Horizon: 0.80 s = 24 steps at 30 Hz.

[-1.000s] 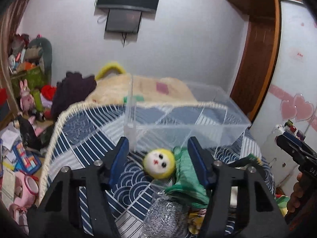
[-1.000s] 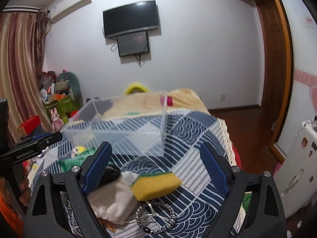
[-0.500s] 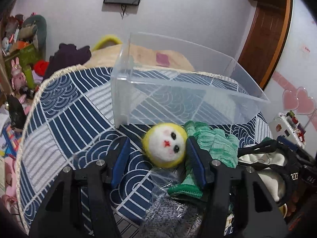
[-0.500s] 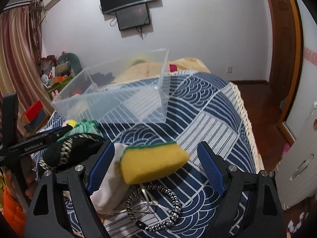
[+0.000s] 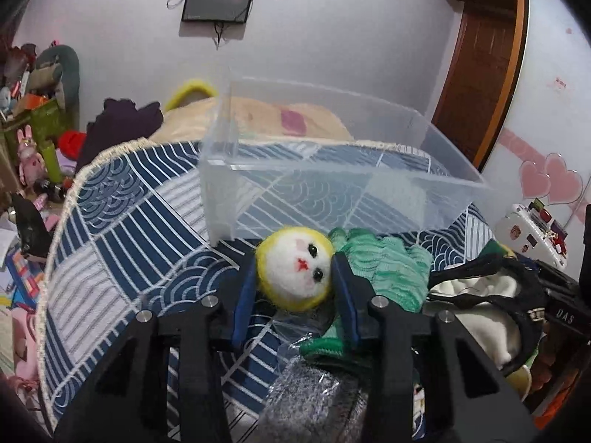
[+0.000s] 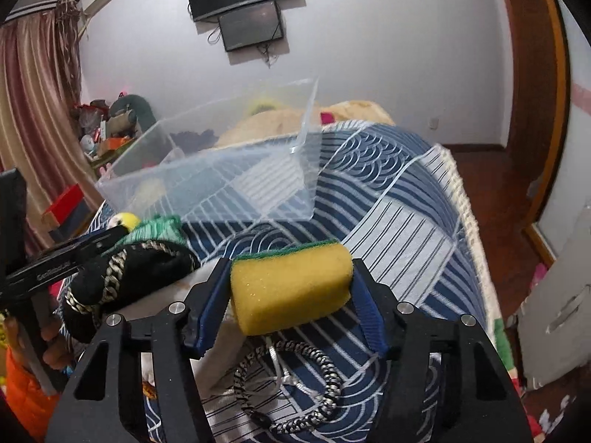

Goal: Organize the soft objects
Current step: 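Grasp the plush ball with the left tool while the right tool grasps the yellow sponge, then lower the ball and sponge into the clear box and open both tools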

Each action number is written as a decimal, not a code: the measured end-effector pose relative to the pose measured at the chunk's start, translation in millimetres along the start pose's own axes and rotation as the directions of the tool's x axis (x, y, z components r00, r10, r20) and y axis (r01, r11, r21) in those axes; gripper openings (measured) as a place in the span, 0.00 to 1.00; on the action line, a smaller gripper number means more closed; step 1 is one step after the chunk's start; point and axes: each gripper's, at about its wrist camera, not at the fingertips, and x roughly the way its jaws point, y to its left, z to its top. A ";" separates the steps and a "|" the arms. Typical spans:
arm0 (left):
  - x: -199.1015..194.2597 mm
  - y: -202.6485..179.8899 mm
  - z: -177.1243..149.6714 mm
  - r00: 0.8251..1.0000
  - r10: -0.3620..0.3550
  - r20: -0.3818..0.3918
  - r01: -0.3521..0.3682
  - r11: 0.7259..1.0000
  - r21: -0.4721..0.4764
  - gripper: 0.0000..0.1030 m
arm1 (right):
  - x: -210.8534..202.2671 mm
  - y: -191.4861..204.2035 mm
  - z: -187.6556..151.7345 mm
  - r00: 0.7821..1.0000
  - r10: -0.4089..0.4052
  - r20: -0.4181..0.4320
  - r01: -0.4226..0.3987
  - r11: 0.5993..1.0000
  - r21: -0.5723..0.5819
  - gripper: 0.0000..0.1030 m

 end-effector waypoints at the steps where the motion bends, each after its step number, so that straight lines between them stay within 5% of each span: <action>1: -5.0 0.4 1.8 1.000 0.004 0.014 -0.004 1.000 0.003 0.39 | -4.6 -0.7 1.3 1.000 -0.006 0.017 0.006 1.000 0.002 0.57; 14: -59.7 -1.3 42.1 0.978 0.042 0.206 -0.051 0.998 0.041 0.39 | -36.4 23.9 48.9 0.981 -0.034 0.189 0.049 0.996 -0.076 0.57; 24: -41.9 -0.6 73.5 0.981 0.024 0.192 -0.035 0.998 0.052 0.39 | -14.5 36.4 90.0 0.976 0.001 0.216 0.022 0.994 -0.105 0.57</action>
